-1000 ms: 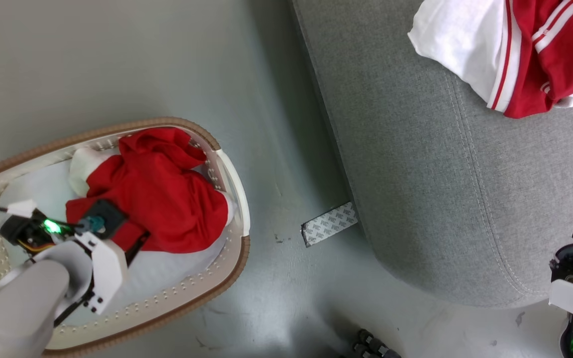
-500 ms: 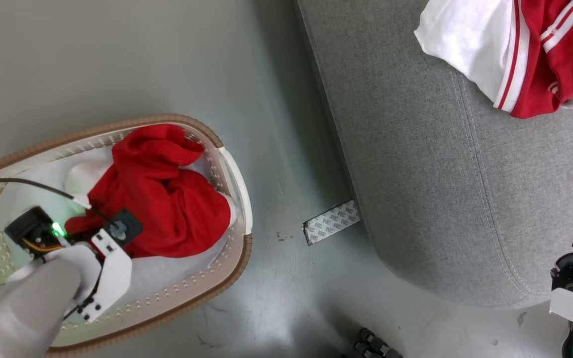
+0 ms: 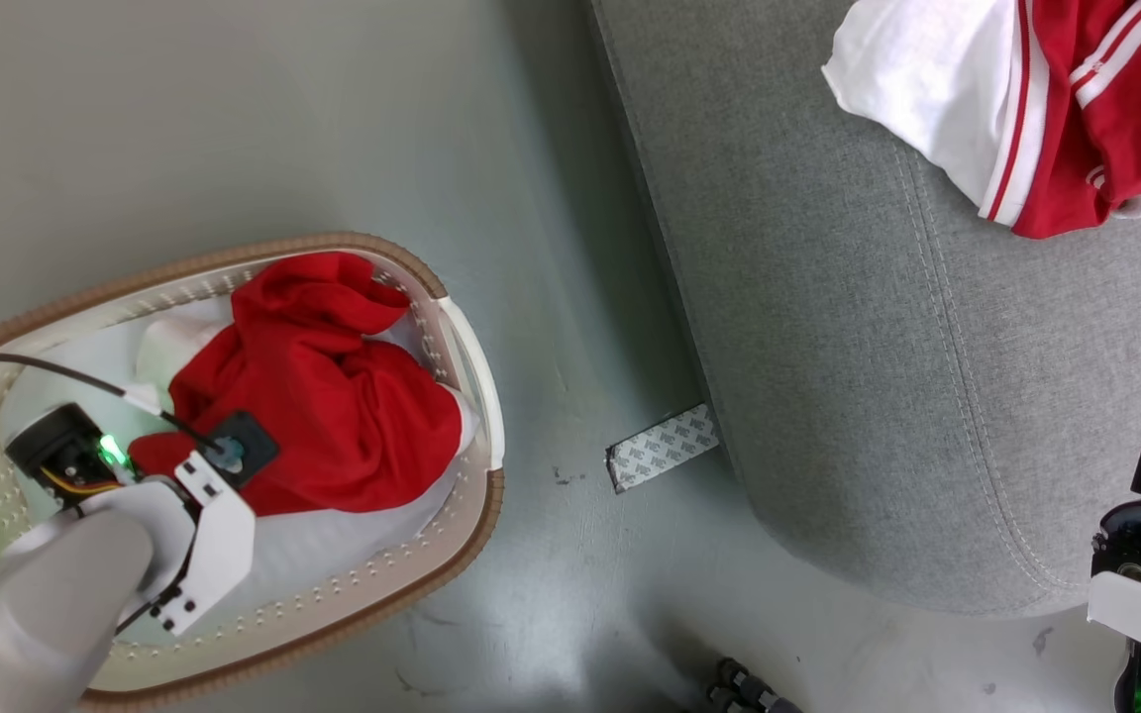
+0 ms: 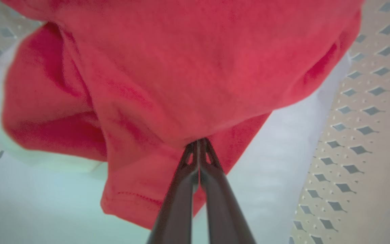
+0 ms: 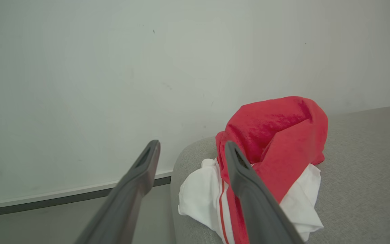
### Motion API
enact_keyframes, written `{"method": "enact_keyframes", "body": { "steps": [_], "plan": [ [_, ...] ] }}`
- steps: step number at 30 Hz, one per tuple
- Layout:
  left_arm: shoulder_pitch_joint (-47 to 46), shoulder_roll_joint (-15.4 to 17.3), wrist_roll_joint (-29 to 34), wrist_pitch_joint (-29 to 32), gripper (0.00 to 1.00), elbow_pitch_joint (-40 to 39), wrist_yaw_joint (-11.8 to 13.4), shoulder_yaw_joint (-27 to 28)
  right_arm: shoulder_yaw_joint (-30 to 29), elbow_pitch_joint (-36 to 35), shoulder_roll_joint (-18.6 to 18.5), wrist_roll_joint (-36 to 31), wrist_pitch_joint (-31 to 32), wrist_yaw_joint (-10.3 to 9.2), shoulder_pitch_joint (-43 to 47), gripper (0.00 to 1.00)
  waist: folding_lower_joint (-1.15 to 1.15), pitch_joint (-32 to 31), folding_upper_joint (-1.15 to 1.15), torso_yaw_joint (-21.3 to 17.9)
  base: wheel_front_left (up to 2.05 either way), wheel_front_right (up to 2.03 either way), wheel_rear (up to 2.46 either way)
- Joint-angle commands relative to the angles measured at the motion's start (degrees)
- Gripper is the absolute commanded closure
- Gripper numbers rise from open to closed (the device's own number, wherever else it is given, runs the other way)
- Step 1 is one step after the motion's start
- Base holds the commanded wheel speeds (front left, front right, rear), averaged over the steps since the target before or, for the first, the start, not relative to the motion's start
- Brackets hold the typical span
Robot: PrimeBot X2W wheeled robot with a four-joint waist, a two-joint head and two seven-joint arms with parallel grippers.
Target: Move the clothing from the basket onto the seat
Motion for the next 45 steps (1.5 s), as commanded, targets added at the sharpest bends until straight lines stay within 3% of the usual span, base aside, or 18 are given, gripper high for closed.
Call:
{"method": "enact_keyframes", "body": {
  "steps": [1, 13, 22, 23, 25, 26, 35, 40, 45],
  "plan": [
    [-0.78, 0.40, -0.11, -0.49, 1.00, 0.17, 0.09, 0.06, 0.02, 0.28, 0.00, -0.60, 0.04, -0.13, -0.40, 0.00, 0.00, -0.13, 0.00, 0.00, 0.00, 0.00, 0.00],
    [0.63, -0.03, -3.29, -4.49, 1.00, 1.56, 0.15, 0.73, 0.93, 2.22, -0.01, -1.23, 0.04, -0.13, -2.71, 0.00, 0.00, -3.01, 0.00, -0.26, 0.00, 0.00, 0.00],
    [2.28, -4.65, -5.95, -8.53, 1.00, 2.87, 0.12, 0.92, 0.18, 5.32, -0.03, -3.96, 0.04, -0.13, -3.50, 0.00, 0.00, -10.21, 0.00, 3.49, 0.00, 0.00, 0.00],
    [2.63, -5.23, -6.35, -9.31, 0.82, 3.11, 0.11, 0.91, -0.01, 5.86, -0.03, -4.30, 0.04, -0.13, -3.61, 0.00, 0.00, -11.30, 0.00, 4.03, 0.00, 0.00, 0.00],
    [3.58, -6.73, -7.13, -10.89, 0.35, 3.31, 0.11, 1.10, -0.40, 6.92, -0.02, -5.11, 0.04, -0.13, -3.64, 0.00, 0.00, -13.89, 0.00, 5.30, 0.00, 0.00, 0.00],
    [3.99, -7.55, -7.73, -11.69, 0.00, 3.40, 0.10, 1.31, -0.35, 7.52, -0.02, -5.50, 0.04, -0.13, -3.60, 0.00, 0.00, -15.26, 0.00, 5.92, 0.00, 0.00, 0.00],
    [5.73, -13.85, -11.53, -16.65, 0.00, 2.13, 0.09, 3.77, 0.28, 13.92, -0.06, -10.14, 0.04, -0.13, -1.80, 0.00, 0.00, -26.98, 0.00, 12.15, 0.00, 0.00, 0.00],
    [6.80, -14.36, -12.75, -17.37, 0.00, -2.04, 1.16, 7.67, 1.26, 17.49, -0.06, -11.55, 0.04, -0.13, -1.27, 0.00, 0.00, -31.85, 0.00, 15.00, 0.00, 0.00, 0.00],
    [11.21, -11.63, -12.43, -17.33, 0.00, -11.71, 3.20, 15.94, 3.15, 20.72, -0.04, -11.63, 0.04, -0.13, -0.48, 0.00, 0.00, -35.65, 0.00, 17.69, 0.00, 0.00, 0.00]
  ]
}}
